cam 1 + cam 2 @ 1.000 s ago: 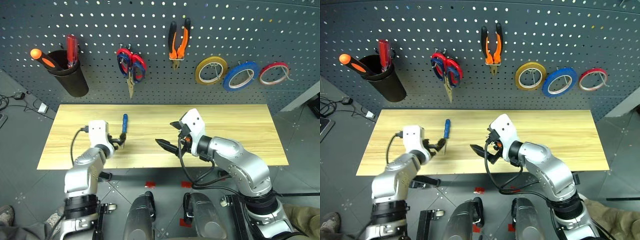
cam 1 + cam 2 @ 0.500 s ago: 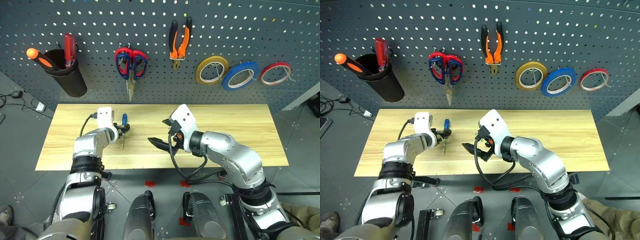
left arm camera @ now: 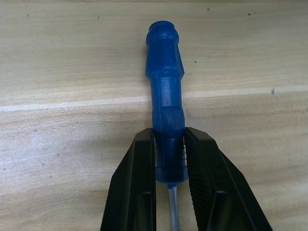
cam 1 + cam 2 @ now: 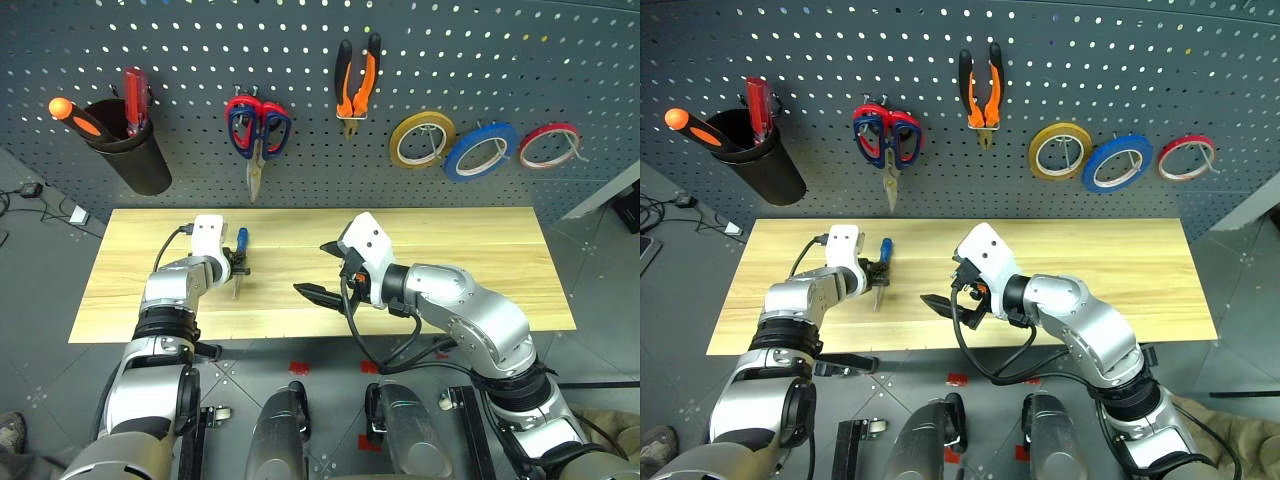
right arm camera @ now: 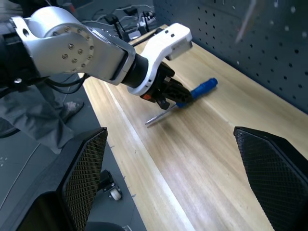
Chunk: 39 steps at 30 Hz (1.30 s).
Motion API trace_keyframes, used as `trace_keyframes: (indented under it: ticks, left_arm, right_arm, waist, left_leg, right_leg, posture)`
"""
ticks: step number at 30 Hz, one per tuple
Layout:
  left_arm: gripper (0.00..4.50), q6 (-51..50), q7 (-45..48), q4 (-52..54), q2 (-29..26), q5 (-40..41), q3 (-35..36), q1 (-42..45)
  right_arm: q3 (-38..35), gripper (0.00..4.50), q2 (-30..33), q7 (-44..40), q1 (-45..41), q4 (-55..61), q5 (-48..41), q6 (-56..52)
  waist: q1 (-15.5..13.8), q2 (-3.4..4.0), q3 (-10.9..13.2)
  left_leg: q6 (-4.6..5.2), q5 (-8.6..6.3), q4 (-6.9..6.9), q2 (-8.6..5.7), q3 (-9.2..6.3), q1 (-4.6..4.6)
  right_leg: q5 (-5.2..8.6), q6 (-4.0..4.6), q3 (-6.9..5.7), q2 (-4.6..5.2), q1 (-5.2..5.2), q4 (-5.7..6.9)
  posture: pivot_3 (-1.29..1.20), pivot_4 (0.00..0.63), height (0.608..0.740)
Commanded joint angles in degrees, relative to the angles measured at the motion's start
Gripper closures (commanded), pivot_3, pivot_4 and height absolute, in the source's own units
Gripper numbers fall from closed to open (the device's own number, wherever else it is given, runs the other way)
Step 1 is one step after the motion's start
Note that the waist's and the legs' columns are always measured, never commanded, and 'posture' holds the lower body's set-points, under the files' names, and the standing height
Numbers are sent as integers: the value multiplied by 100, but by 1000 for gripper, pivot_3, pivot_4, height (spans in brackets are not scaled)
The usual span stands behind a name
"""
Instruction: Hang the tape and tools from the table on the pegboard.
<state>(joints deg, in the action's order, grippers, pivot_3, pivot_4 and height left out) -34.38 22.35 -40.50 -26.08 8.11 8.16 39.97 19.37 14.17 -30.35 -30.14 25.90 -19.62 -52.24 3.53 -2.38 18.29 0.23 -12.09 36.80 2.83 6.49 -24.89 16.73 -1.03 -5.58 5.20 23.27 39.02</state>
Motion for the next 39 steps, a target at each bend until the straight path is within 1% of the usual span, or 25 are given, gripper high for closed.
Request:
trace_keyframes:
  ticks: [1,2,5,8,10,12,16,18,20,24,28,32,39]
  left_arm:
    - [3967,336,901,1634,-412,172,-165,-831]
    - [3967,427,1168,2256,-600,220,-204,-1232]
    - [3967,786,1454,3879,-882,472,162,-2243]
    - [3967,995,1392,5253,-886,823,721,-2907]
    - [3967,872,1254,5988,-826,1121,1115,-3163]
    - [3967,921,1033,6493,-830,1133,1407,-3297]
    - [3967,900,300,7035,-804,1051,2046,-3003]
    - [3967,851,50,7005,-777,1143,2171,-2696]
    - [3967,1035,-157,6734,-790,1036,2065,-2184]
    - [3967,1850,-319,5735,-822,651,1656,-1058]
    - [3967,2833,-366,4589,-946,220,1424,-320]
    - [3967,3533,-424,3729,-1038,2,1387,-6]
    - [3967,4350,-802,3013,-1073,-302,1445,-7]
  right_arm:
    - [-12,0,53,-179,-62,361,-112,265]
    - [-35,0,79,-226,-65,394,-116,344]
    - [-114,0,192,-374,-27,479,-42,819]
    - [-217,0,408,-608,53,587,-110,1113]
    - [-321,0,489,-707,45,606,-227,1132]
    - [-408,0,513,-746,4,565,-275,1184]
    - [-515,0,525,-798,-119,442,-323,1291]
    - [-506,0,487,-823,-177,368,-325,1365]
    - [-435,0,404,-847,-288,239,-265,1501]
    - [-294,0,176,-822,-572,59,-144,1708]
    - [-269,0,20,-701,-668,-7,-93,1776]
    - [-204,0,-11,-614,-623,28,-16,1808]
    - [-150,0,-190,-465,-631,102,54,1831]
  waist:
    - [49,-1,0]
    - [64,-1,0]
    - [116,-2,-1]
    - [111,-5,-3]
    - [96,-8,-6]
    - [100,-12,-13]
    - [93,-17,-27]
    - [67,-23,-45]
    - [40,-27,-78]
    - [-21,-53,-138]
    - [-18,-74,-183]
    - [2,-74,-183]
    - [73,-75,-184]
  left_leg:
    - [-1,-1,-5,1,4,0]
    - [-2,-1,-7,1,4,0]
    - [-7,-3,-11,4,4,0]
    - [-7,-2,-10,7,-1,0]
    - [-7,-3,-9,6,-7,-1]
    - [-6,-3,-7,5,-9,-1]
    - [-6,-2,-6,4,-12,0]
    - [-6,-2,-6,4,-13,0]
    - [-6,-2,-4,1,-12,-1]
    - [-5,-1,8,-2,-11,-3]
    - [-5,-1,11,-2,-6,-4]
    - [-4,-1,12,-1,-3,-4]
    - [-5,-1,16,0,-2,-5]
  right_leg:
    - [0,0,5,0,2,-1]
    - [0,0,6,1,3,-2]
    - [1,2,5,3,2,-7]
    - [1,3,-3,5,-4,-7]
    - [1,3,-9,6,-9,-8]
    - [0,3,-10,6,-10,-5]
    - [-1,3,-14,3,-9,4]
    - [-1,3,-16,2,-9,6]
    - [-2,2,-16,2,-9,5]
    - [-4,-2,-14,0,-9,7]
    - [-5,-3,-12,-2,-9,2]
    - [-6,-3,-13,-1,-6,3]
    - [-6,-3,-12,-1,-6,6]
  posture:
    - [-187,328,740]
    - [-193,318,740]
    - [-189,301,740]
    - [-179,279,740]
    - [-172,269,740]
    - [-158,254,740]
    - [-128,232,740]
    - [-118,221,740]
    - [-115,204,740]
    - [-140,190,740]
    - [-164,185,740]
    - [-188,186,740]
    - [-191,184,740]
